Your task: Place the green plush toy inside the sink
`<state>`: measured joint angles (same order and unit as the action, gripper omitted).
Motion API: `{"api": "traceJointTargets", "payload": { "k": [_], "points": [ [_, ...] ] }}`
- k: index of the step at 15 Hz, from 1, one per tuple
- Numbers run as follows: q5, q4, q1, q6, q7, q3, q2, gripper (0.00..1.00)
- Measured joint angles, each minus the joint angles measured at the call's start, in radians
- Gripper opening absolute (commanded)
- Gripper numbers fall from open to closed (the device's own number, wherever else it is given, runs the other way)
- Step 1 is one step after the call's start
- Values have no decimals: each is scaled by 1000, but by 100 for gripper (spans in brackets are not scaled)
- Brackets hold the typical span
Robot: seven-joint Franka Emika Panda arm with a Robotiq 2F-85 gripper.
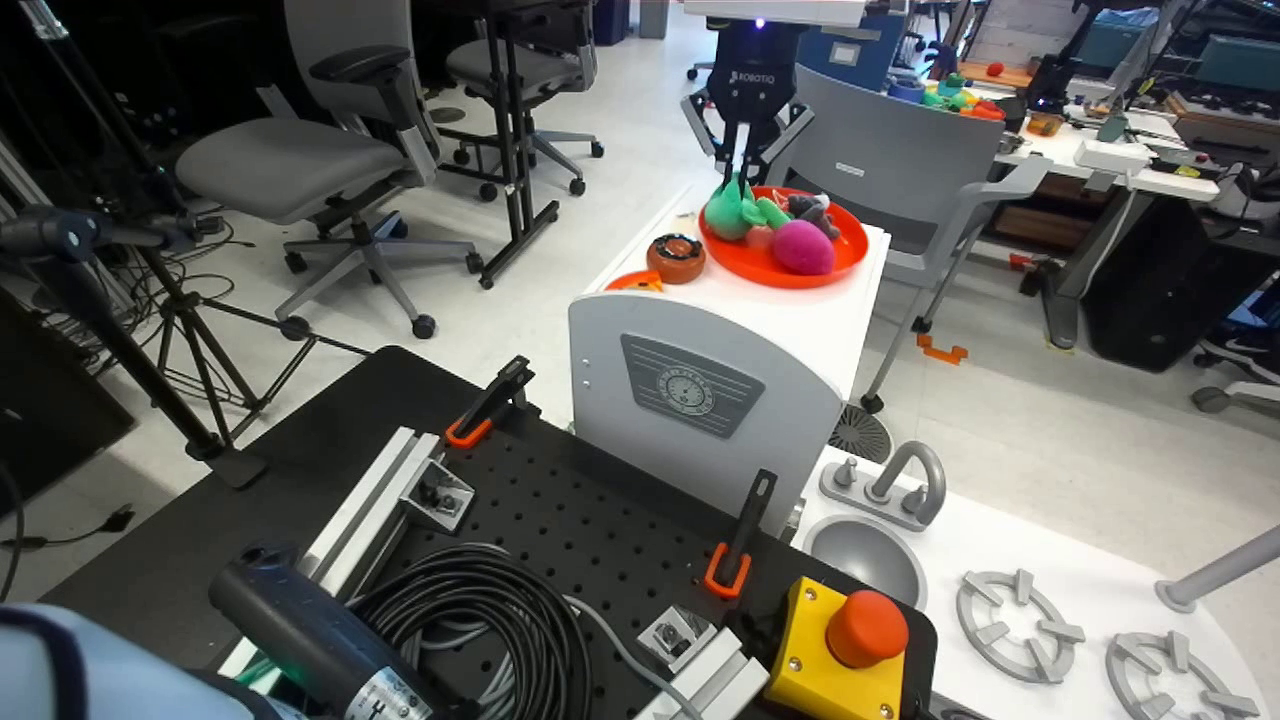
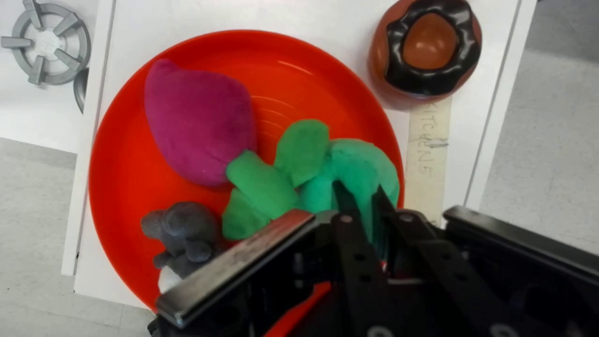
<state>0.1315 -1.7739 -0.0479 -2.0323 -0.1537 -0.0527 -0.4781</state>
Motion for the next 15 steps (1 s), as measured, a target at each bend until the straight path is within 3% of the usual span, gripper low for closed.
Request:
{"api": "traceJointTargets", "payload": {
  "k": [5, 15],
  "points": [
    [41, -25, -13, -20, 22, 0, 17, 3],
    [81, -224, -17, -192, 109, 16, 192, 3]
  ]
}}
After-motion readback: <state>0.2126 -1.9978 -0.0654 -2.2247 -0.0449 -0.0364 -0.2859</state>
